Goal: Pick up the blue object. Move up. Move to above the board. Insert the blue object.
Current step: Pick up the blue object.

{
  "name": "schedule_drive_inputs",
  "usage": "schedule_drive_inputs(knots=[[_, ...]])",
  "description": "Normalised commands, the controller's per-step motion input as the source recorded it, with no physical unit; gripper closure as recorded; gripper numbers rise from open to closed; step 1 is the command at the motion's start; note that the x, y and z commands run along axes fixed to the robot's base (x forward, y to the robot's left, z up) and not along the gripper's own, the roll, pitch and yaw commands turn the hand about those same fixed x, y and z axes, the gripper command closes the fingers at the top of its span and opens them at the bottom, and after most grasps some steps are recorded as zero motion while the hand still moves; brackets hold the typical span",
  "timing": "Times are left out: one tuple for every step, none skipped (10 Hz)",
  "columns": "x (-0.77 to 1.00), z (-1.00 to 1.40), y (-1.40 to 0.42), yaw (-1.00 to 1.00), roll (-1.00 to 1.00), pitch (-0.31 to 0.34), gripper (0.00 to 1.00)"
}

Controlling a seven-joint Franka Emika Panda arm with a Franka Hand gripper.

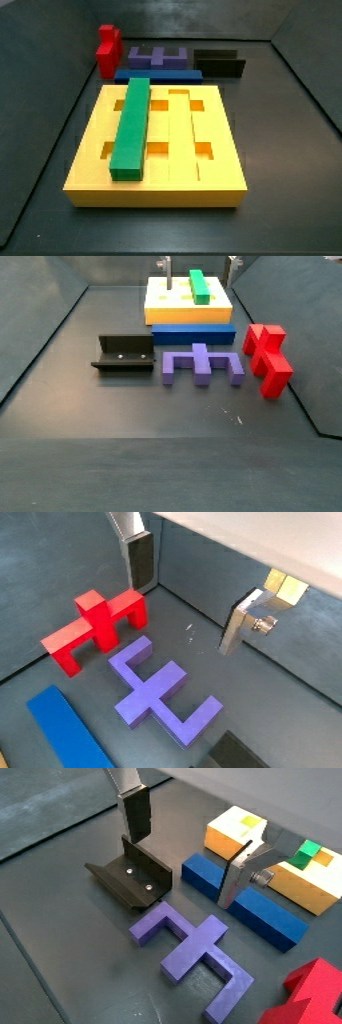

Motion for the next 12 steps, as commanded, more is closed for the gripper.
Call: schedule_drive_inputs(knots=[[0.00,0.00,0.00,-0.02,0.00,0.000,0.00],[-0.03,-0.02,0.00,-0.19,-0.06,-0.023,0.00],[-0.10,-0.07,0.00,-0.27,-0.14,-0.064,0.00],[-0.16,-0.10,-0.03,-0.35,-0.21,-0.107,0.00],[-0.15,-0.12,-0.07,-0.48,-0.26,-0.124,0.00],[-0.17,-0.14,-0.12,-0.57,-0.28,-0.147,0.00],[-0.11,-0.17,-0.13,-0.62,-0.29,-0.134,0.00],[-0.15,-0.18,-0.20,-0.67,-0.22,-0.123,0.00],[-0.17,-0.08,-0.26,-0.72,-0.06,-0.070,0.00],[-0.13,-0.11,-0.29,-0.70,0.00,-0.043,0.00],[0.00,-0.14,-0.37,-0.75,-0.05,-0.024,0.00],[0.00,-0.15,-0.31,-0.81,-0.03,-0.031,0.00]])
